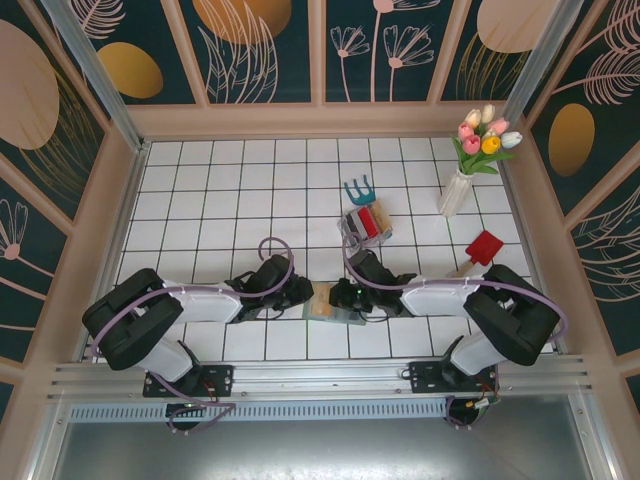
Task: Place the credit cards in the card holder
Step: Insert the credit card into the card slot, then pick up the credit card from the storage box.
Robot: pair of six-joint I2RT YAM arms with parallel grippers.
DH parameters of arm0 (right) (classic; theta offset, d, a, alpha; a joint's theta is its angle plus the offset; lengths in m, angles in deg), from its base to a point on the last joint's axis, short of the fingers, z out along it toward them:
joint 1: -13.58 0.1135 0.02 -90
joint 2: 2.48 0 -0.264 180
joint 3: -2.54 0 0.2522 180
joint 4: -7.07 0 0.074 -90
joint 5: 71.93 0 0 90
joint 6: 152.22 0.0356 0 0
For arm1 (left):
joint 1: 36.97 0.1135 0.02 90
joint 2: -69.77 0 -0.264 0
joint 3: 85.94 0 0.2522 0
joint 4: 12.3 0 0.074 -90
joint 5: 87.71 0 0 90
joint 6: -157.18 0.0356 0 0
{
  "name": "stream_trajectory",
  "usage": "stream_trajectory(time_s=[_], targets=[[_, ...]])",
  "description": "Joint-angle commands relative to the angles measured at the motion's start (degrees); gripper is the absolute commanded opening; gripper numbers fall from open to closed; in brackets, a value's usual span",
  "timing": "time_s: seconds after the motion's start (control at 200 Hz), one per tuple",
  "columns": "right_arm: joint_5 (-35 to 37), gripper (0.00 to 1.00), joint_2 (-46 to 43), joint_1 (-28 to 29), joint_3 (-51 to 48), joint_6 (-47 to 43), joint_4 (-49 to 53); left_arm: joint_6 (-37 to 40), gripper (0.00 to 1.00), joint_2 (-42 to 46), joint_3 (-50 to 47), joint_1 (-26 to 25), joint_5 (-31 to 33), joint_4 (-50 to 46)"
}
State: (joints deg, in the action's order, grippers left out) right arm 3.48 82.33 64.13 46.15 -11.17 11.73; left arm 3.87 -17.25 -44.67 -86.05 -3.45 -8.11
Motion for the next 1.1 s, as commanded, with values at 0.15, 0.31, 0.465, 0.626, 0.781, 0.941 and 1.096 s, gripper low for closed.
stream_trajectory(time_s=[0.15,0.31,0.465,0.626,0.781,0.941,1.096], targets=[[-2.38,0.13,2.06,1.66,3.37,-2.03,-0.32,-1.15,0.25,-0.43,-1.18,-0.27,-1.12,1.13],[1.37,0.18,0.99,1.73,4.91,-3.15,4.34,-1.22,0.25,0.53,-1.36,-0.31,-0.04,0.4],[9.6,0.22,-2.16,2.06,6.32,-6.27,16.09,-1.22,0.25,2.24,-1.92,-0.31,2.15,-1.38],[13.13,0.22,-3.78,1.93,4.54,-7.55,21.1,-1.43,0.24,2.34,-2.3,-0.31,2.56,-1.5],[15.75,0.23,-5.36,1.58,3.72,-7.03,23.83,-0.94,0.24,3.54,-2.05,-0.29,3.52,-2.47],[15.71,0.27,-9.13,0.15,6.07,-9.54,22.59,0.12,0.24,5.56,-1.27,-0.31,4.43,-3.29],[19.15,0.36,-12.92,-4.02,11.61,-15.61,26.81,1.91,0.25,7.05,1.77,-0.31,6.45,-5.88]])
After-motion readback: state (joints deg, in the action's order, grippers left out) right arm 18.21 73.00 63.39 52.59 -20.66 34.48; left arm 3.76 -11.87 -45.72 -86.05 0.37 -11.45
